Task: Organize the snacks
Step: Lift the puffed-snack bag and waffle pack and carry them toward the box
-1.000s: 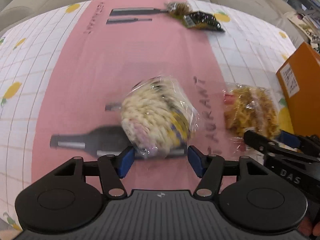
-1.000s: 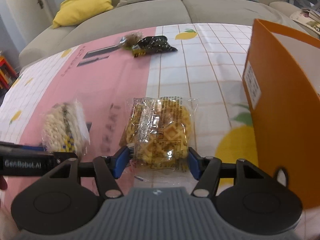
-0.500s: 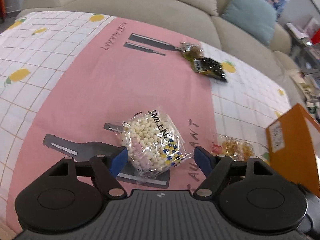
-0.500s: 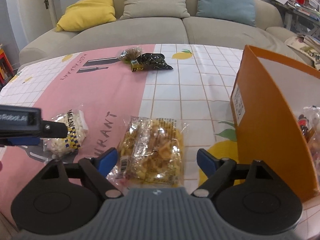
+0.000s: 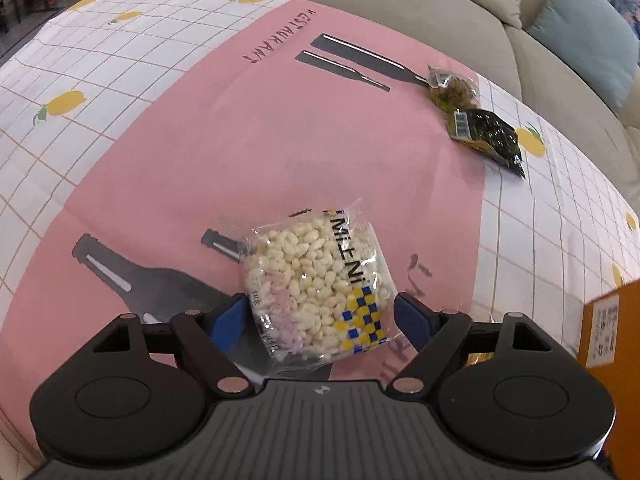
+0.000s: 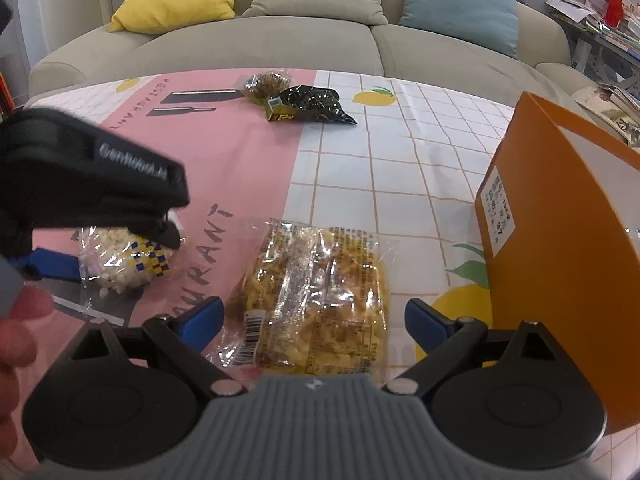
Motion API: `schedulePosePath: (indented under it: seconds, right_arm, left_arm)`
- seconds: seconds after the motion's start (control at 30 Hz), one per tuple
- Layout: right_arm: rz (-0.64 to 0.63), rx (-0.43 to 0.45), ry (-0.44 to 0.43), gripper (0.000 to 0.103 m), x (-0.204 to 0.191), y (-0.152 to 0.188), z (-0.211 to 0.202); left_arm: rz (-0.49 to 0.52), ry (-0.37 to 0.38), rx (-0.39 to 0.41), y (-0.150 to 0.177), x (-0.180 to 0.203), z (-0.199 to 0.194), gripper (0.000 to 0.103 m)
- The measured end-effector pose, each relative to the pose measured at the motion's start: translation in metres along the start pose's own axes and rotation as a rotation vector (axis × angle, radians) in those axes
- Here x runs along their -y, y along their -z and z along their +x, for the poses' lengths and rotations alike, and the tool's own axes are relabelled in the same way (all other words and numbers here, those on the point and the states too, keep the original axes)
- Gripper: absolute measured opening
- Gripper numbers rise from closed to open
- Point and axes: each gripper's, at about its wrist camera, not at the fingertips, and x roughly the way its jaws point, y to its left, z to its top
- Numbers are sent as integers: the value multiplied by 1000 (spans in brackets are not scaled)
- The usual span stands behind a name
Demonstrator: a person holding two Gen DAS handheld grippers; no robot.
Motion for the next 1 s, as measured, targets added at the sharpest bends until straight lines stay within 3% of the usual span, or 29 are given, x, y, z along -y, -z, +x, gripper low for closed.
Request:
schedulePosePath:
  seconds: [0.2,0.53,0.87,1.0]
  right_arm:
    - [27,-16,-25,88,6,2,3]
    - [58,-47,-43,87,10,5,7]
    - [38,-36,-44,80,9,6,4]
    - [51,-26,-53,70,12,6,0]
  left_arm:
    - [80,-14,28,0,8,5,97]
    - [195,-51,52,1,19,13,103]
    - [273,-1,46,2,11,8,94]
    - [273,30,48,5,3,4,91]
